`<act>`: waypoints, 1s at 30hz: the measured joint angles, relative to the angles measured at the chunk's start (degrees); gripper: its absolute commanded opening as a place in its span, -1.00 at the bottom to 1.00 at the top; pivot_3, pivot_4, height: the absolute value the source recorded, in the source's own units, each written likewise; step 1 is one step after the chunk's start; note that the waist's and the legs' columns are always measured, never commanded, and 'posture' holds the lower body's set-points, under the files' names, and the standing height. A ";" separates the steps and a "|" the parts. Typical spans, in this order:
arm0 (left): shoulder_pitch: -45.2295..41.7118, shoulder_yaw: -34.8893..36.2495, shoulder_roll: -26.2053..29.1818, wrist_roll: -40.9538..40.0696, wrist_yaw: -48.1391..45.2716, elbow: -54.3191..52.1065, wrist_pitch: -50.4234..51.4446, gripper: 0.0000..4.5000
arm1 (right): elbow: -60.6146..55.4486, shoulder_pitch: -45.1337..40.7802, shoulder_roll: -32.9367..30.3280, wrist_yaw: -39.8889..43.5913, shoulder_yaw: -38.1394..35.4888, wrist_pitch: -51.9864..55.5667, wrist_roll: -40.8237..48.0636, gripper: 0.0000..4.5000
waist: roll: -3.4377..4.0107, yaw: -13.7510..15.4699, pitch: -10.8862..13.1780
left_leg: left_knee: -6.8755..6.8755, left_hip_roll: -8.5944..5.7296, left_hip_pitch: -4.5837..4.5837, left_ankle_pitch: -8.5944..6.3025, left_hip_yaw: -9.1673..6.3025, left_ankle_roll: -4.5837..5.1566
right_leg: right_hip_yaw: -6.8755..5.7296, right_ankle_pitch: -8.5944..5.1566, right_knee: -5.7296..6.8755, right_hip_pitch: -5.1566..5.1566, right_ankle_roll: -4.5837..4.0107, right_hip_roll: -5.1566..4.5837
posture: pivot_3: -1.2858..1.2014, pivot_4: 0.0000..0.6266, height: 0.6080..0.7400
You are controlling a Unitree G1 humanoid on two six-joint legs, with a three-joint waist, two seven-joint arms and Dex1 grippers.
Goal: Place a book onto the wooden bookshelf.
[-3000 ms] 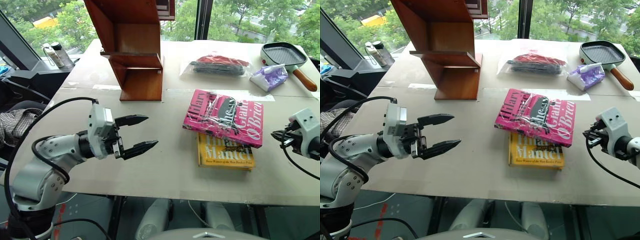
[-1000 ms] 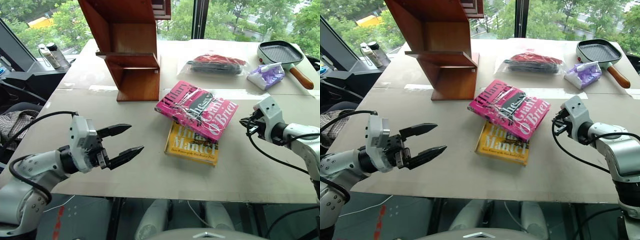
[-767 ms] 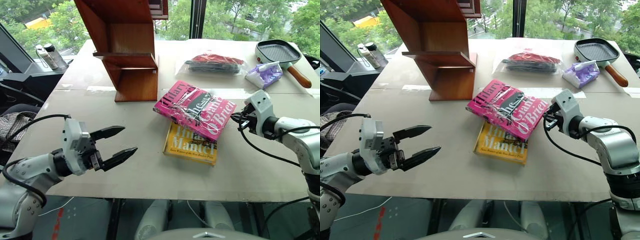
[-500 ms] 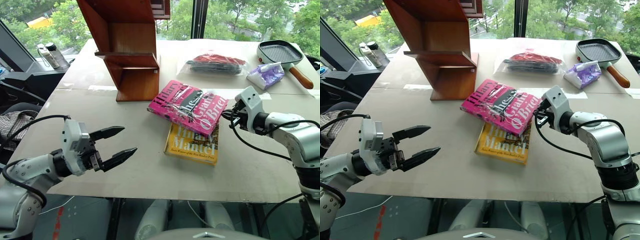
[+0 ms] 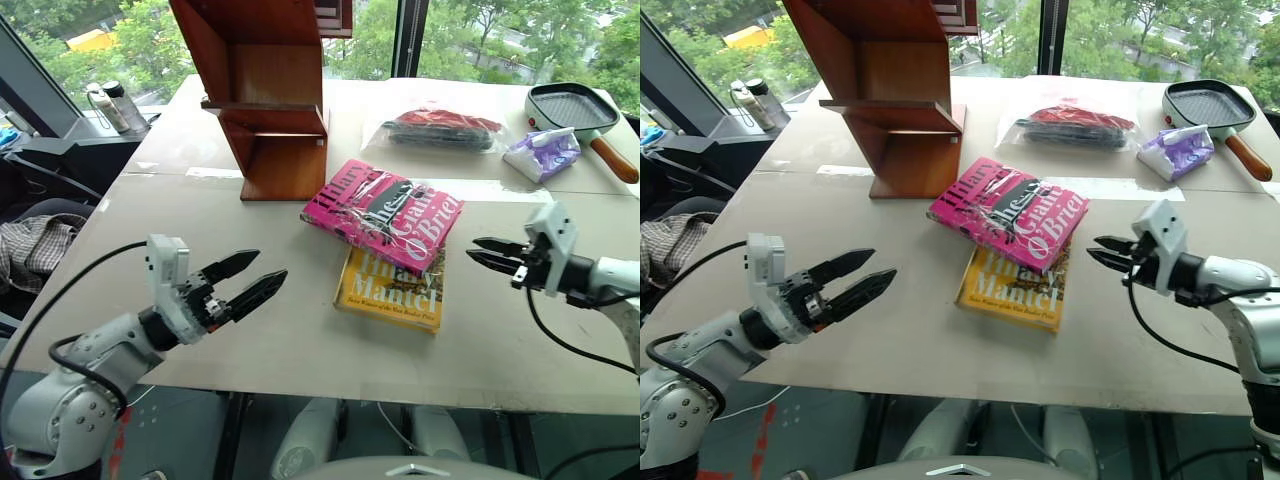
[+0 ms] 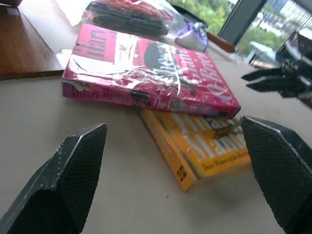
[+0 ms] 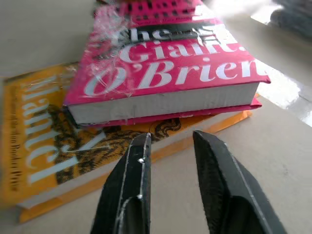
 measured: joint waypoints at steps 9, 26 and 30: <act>-13.10 -2.95 -17.00 -19.12 30.98 20.69 5.71 1.00 | -14.71 8.65 -0.02 2.71 -7.12 0.11 14.44 0.98 | -0.07 0.22 -0.09 | 0.29 0.00 0.06 -0.01 0.03 -0.05 | -0.03 0.01 0.13 0.09 -0.01 0.06 | 0.03 -0.52 1.00; -35.98 -2.05 -32.78 -26.39 42.82 47.77 4.67 1.00 | -22.57 17.45 0.14 -5.40 -11.95 -1.23 19.79 0.98 | -0.32 1.83 -0.16 | 0.54 -0.12 0.01 0.06 -0.08 -0.17 | -0.22 0.02 0.03 0.31 0.02 0.02 | 0.03 -0.52 1.00; -38.17 -1.84 -35.36 -24.35 41.44 50.81 4.55 1.00 | -23.62 21.13 1.12 -6.15 -13.31 -2.61 19.26 0.98 | -0.23 2.38 -0.22 | 0.59 -0.14 0.03 0.05 -0.24 -0.16 | -0.43 0.01 -0.03 0.46 0.03 0.01 | 0.03 -0.52 1.00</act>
